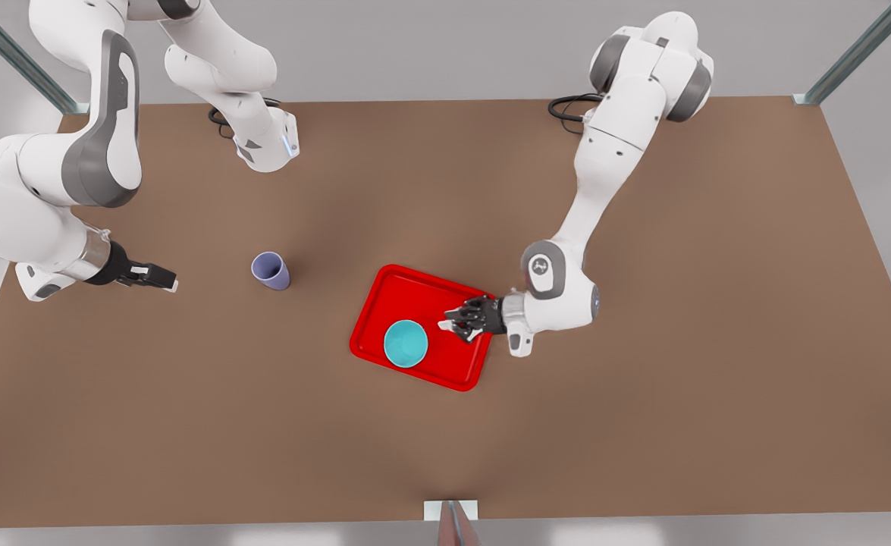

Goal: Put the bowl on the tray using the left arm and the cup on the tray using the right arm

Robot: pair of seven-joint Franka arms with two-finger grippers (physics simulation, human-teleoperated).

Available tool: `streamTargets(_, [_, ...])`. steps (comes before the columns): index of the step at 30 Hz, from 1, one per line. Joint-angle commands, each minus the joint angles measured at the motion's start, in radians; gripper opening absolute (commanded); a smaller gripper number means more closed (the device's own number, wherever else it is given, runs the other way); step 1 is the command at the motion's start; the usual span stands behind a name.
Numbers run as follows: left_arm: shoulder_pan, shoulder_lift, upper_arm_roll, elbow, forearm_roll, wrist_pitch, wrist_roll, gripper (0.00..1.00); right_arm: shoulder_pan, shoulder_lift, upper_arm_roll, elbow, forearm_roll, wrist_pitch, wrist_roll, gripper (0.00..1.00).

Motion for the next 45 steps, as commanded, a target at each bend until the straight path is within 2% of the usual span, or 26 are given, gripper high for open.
streamTargets(1, [0.003, -0.013, 0.010, -0.002, 1.151, -0.043, -0.025, 0.91, 0.000, 0.000, 0.000, 0.000, -0.001, 0.000, 0.000, 1.00])
streamTargets(2, [0.004, -0.028, 0.079, 0.020, 1.173, -0.137, 0.020, 0.99, 0.000, 0.000, 0.000, 0.000, -0.001, 0.000, 0.000, 1.00])
streamTargets(4, [0.018, -0.057, 0.189, 0.083, 1.173, -0.359, 0.306, 0.99, 0.000, 0.000, 0.000, 0.000, -0.001, 0.000, -0.002, 1.00])
streamTargets(7, [0.026, -0.130, 0.310, 0.083, 1.228, -0.465, 0.670, 0.99, 0.000, 0.000, 0.000, 0.000, 0.000, 0.000, 0.000, 1.00])
streamTargets(9, [0.029, -0.219, 0.310, 0.119, 1.393, -0.586, 0.696, 1.00, 0.000, 0.000, 0.000, 0.000, -0.001, 0.000, -0.002, 1.00])
streamTargets(11, [0.053, -0.288, 0.295, 0.121, 1.441, -0.640, 0.681, 1.00, 0.000, 0.000, 0.001, 0.000, -0.001, 0.000, -0.002, 1.00])
streamTargets(14, [0.237, -0.392, 0.133, 0.116, 1.444, -0.705, 0.523, 1.00, 0.000, 0.000, 0.002, 0.002, 0.000, 0.000, 0.000, 1.00])
streamTargets(17, [0.305, -0.481, 0.096, 0.049, 1.475, -0.754, 0.451, 1.00, 0.004, 0.008, 0.005, 0.005, -0.001, 0.012, 0.000, 1.00])
streamTargets(22, [0.302, -0.470, 0.097, 0.090, 1.541, -0.853, 0.460, 1.00, 0.047, 0.081, 0.020, 0.012, 0.017, 0.020, 0.002, 1.00])
streamTargets(29, [0.302, -0.466, 0.102, 0.109, 1.539, -0.864, 0.463, 1.00, 0.081, 0.052, 0.020, -0.359, 0.017, 0.324, 0.002, 1.00])
streamTargets(34, [0.302, -0.467, 0.102, 0.109, 1.536, -0.869, 0.463, 1.00, 0.032, 0.054, 0.008, -0.431, -0.018, 0.308, -0.034, 1.00])
streamTargets(37, [0.302, -0.466, 0.102, 0.109, 1.536, -0.867, 0.463, 1.00, 0.047, 0.006, 0.011, -0.492, -0.018, 0.314, -0.031, 1.00])
streamTargets(39, [0.302, -0.467, 0.102, 0.109, 1.535, -0.872, 0.463, 1.00, 0.050, -0.074, 0.018, -0.632, -0.018, 0.423, -0.031, 1.00])
streamTargets(45, [0.302, -0.466, 0.102, 0.109, 1.536, -0.873, 0.463, 1.00, 0.079, -0.103, 0.021, -0.733, -0.017, 0.477, -0.021, 1.00])
